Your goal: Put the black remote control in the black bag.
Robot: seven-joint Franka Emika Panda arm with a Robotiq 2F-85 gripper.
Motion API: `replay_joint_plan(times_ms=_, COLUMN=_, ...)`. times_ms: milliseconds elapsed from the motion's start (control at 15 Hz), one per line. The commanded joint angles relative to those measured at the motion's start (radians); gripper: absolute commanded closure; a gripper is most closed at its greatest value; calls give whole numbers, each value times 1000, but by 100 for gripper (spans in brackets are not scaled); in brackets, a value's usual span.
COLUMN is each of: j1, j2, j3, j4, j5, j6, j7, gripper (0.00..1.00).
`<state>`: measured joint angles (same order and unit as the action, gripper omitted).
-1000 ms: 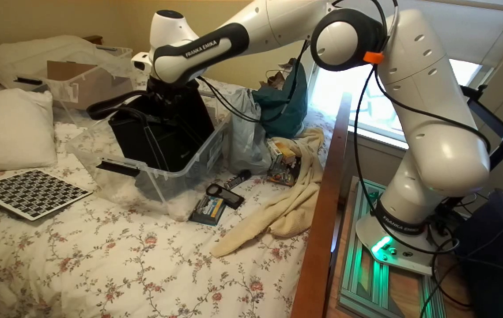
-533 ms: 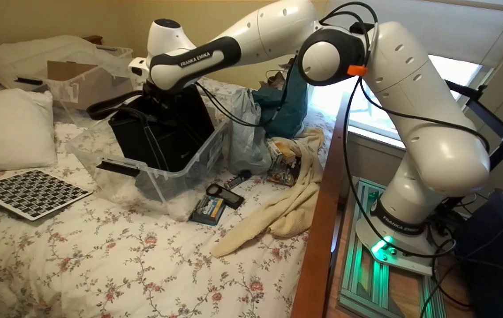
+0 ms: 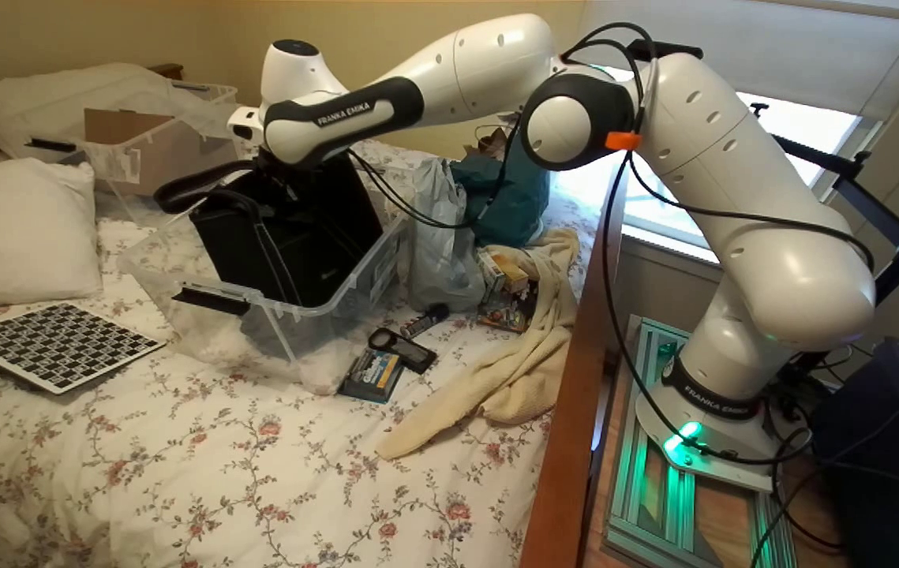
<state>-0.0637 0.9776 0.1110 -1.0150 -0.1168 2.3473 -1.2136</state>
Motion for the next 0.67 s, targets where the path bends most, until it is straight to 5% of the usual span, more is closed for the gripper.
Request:
replay_joint_plan(times_ms=0, j1=-3, j2=-9, j3=3, j4=31, j5=6, j6=-27, j7=-31, gripper=72)
replay_joint_plan(times_ms=600, j1=-18, j2=-121, j3=42, j4=-26, j5=28, j6=104, j7=-100, gripper=72)
